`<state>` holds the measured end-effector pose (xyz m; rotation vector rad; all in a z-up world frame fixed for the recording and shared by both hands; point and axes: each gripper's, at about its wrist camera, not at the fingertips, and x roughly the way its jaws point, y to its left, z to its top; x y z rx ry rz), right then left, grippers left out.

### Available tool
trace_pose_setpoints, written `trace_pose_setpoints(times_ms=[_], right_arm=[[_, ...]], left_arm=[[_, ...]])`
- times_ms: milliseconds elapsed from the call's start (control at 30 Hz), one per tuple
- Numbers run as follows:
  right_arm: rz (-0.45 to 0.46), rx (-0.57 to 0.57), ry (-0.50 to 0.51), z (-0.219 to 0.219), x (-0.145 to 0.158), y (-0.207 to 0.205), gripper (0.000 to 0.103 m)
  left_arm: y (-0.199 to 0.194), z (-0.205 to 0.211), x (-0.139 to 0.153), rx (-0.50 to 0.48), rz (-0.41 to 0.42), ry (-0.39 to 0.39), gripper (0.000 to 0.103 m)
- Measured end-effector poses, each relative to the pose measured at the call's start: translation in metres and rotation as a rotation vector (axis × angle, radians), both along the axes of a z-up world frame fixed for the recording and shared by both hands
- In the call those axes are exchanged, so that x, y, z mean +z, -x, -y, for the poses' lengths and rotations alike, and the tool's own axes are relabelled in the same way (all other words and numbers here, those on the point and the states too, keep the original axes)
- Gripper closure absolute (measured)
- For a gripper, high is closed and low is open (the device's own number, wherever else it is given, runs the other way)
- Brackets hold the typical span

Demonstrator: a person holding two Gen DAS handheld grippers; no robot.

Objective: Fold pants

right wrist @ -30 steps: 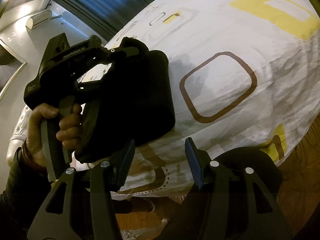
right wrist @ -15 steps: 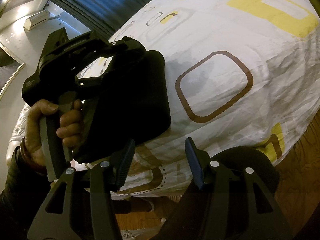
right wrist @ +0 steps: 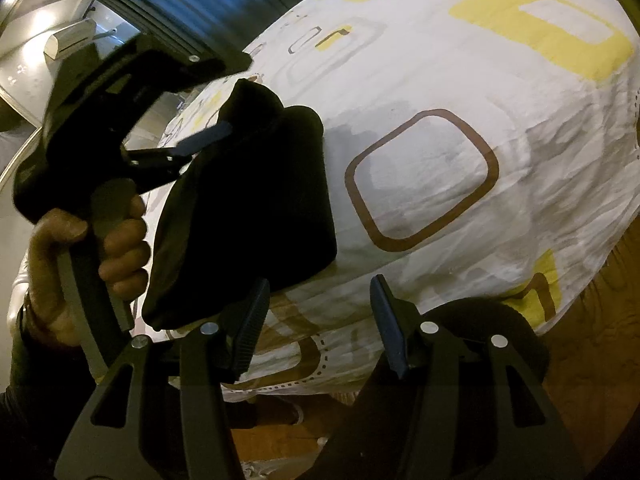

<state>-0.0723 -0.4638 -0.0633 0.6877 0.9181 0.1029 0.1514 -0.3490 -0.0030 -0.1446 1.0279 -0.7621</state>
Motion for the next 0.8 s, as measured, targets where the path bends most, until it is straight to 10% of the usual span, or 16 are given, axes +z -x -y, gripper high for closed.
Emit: trace_pose_setpoints(times_ms=[500, 800], right_arm=[[-0.006, 0.032, 0.049, -0.018, 0.012, -0.010, 0.048], [0.010, 0.027, 0.089, -0.021, 0.027, -0.024, 0.039]], left_arm=[[0.019, -0.050, 0.022, 0.068, 0.302, -0.258, 0.017], [0.004, -0.135, 0.008, 0.179, 0.247, -0.290, 0.017]])
